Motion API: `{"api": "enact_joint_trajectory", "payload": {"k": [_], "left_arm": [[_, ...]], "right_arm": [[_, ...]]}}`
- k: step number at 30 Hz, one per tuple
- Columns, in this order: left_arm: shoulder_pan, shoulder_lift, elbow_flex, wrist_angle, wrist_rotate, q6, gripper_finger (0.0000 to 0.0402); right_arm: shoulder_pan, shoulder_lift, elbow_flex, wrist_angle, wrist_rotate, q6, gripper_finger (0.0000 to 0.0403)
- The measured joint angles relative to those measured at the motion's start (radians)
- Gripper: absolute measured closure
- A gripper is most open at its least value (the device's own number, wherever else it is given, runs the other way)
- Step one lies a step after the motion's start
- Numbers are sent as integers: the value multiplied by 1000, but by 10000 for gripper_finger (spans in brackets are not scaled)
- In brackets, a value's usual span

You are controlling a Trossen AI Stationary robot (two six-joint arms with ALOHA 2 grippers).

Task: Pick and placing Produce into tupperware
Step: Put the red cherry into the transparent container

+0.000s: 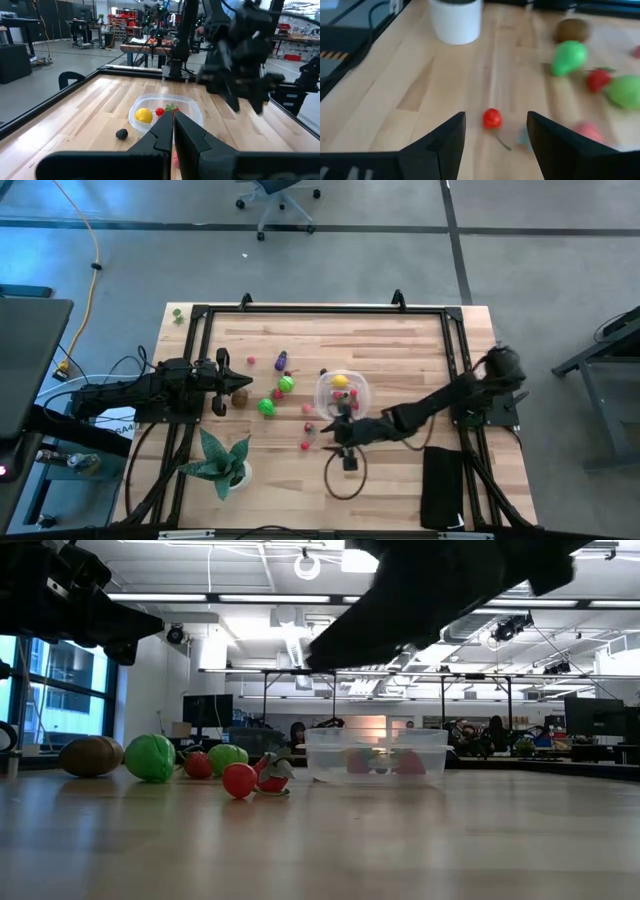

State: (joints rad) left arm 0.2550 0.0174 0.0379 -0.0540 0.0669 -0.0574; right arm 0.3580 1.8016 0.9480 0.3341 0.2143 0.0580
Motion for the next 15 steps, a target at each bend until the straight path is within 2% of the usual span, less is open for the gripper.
{"api": "enact_joint_trajectory", "payload": {"k": [4, 10, 15], "left_arm": [[0, 0, 0, 0, 0, 0, 396], [0, 0, 0, 0, 0, 0, 396], [0, 0, 0, 0, 0, 0, 396]], "right_arm": [[-12, 117, 114, -22, -60, -65, 199], [-52, 237, 288, -232, -128, -85, 199], [-82, 303, 372, -312, -181, -93, 199]]}}
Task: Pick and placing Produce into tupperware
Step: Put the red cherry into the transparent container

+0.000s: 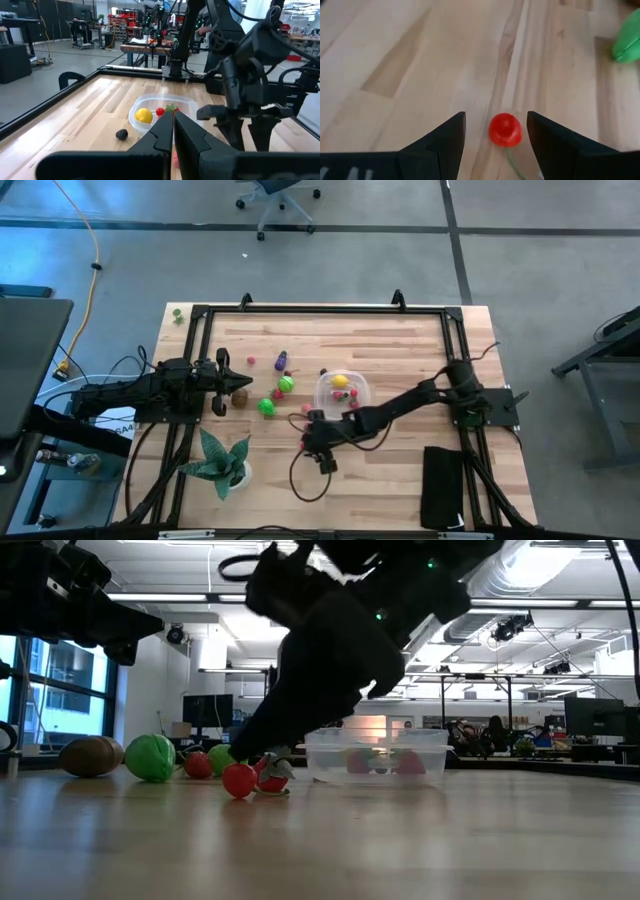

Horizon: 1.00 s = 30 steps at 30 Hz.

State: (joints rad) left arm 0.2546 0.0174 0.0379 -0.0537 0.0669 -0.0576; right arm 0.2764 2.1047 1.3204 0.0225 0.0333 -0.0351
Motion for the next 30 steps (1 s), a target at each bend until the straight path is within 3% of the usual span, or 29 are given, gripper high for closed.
{"api": "enact_joint_trajectory", "payload": {"k": [23, 30], "left_arm": [[0, 0, 0, 0, 0, 0, 396], [0, 0, 0, 0, 0, 0, 396]], "right_arm": [[-36, 35, 7, -17, -35, -7, 199], [-37, 46, 6, -12, -45, -7, 236]]}}
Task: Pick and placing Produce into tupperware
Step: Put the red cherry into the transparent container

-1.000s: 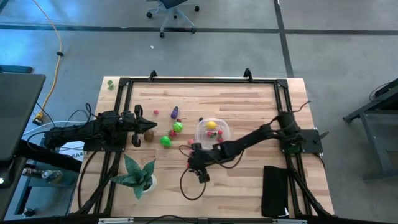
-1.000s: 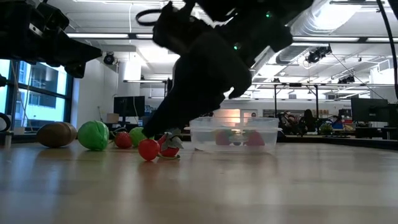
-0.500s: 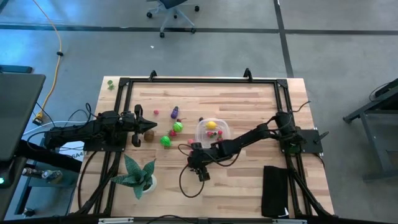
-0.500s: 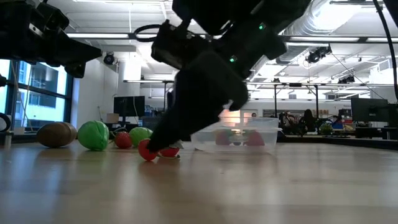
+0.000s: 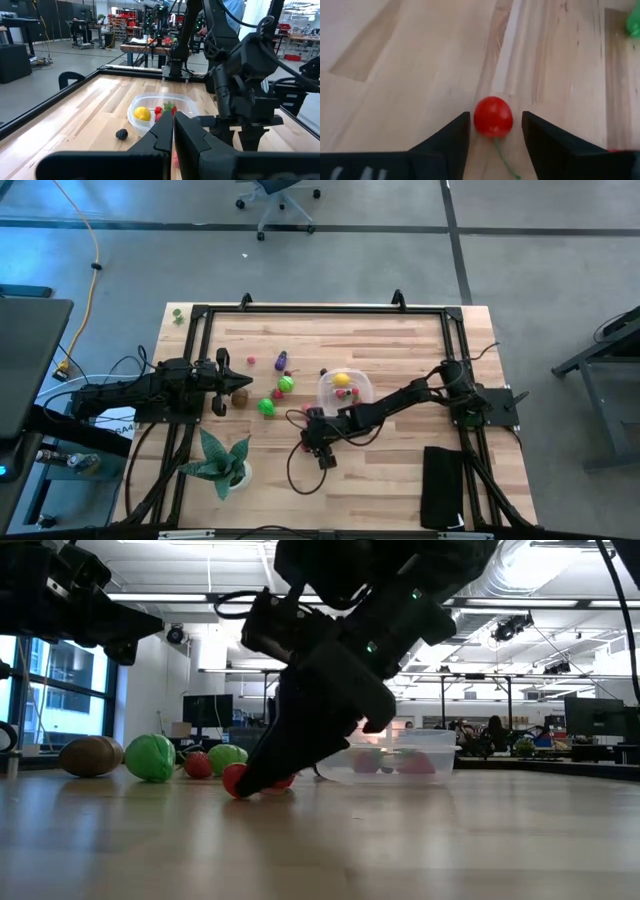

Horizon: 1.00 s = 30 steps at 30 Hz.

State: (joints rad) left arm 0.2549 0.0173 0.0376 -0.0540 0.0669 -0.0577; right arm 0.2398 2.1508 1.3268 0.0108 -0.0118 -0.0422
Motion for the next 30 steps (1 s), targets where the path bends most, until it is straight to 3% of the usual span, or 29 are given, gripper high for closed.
{"api": "enact_joint_trajectory", "payload": {"k": [6, 20, 30], "left_arm": [[0, 0, 0, 0, 0, 0, 396], [0, 0, 0, 0, 0, 0, 396], [0, 0, 0, 0, 0, 0, 396]], "right_arm": [[0, 2, 0, 0, -13, 0, 266], [0, 2, 0, 17, -12, -2, 272], [0, 2, 0, 18, -12, -2, 307]]}}
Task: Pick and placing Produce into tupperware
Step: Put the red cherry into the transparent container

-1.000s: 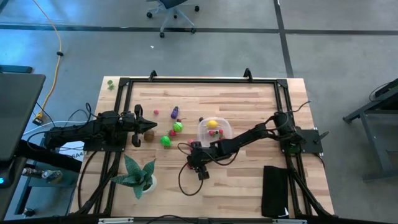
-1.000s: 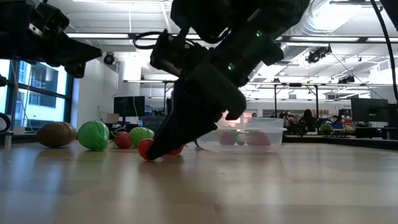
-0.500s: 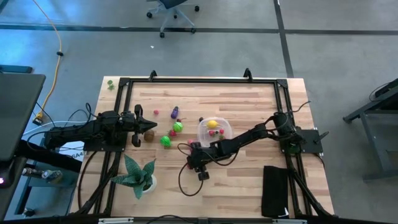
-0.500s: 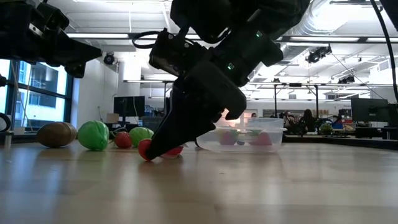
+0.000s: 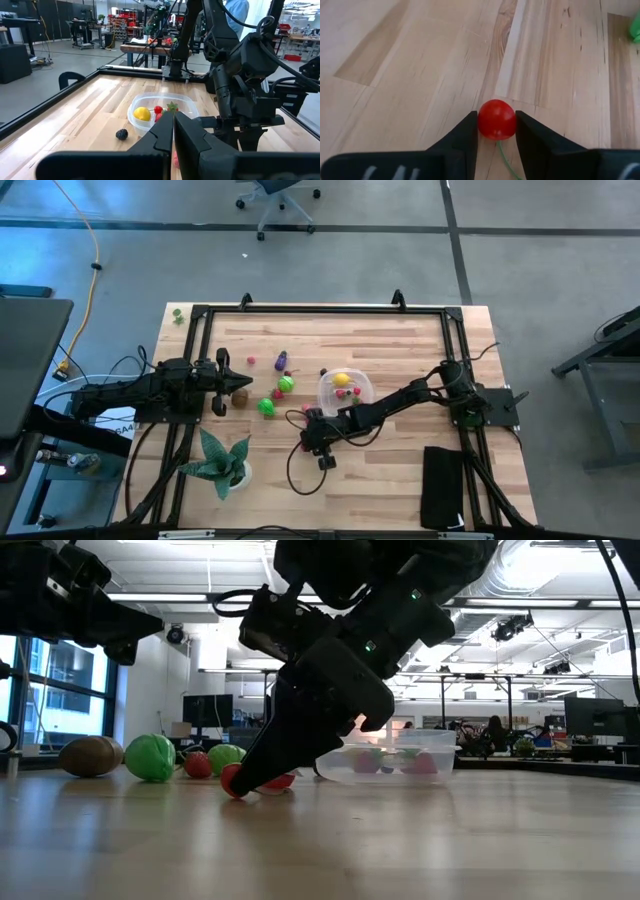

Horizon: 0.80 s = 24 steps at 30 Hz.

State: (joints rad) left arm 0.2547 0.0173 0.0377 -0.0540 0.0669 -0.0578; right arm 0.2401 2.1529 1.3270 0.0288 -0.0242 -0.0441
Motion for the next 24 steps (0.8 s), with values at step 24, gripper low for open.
{"api": "enact_joint_trajectory", "payload": {"k": [24], "left_arm": [[0, 0, 0, 0, 0, 0, 396]], "right_arm": [[-26, -224, 164, -601, 271, -54, 310]]}}
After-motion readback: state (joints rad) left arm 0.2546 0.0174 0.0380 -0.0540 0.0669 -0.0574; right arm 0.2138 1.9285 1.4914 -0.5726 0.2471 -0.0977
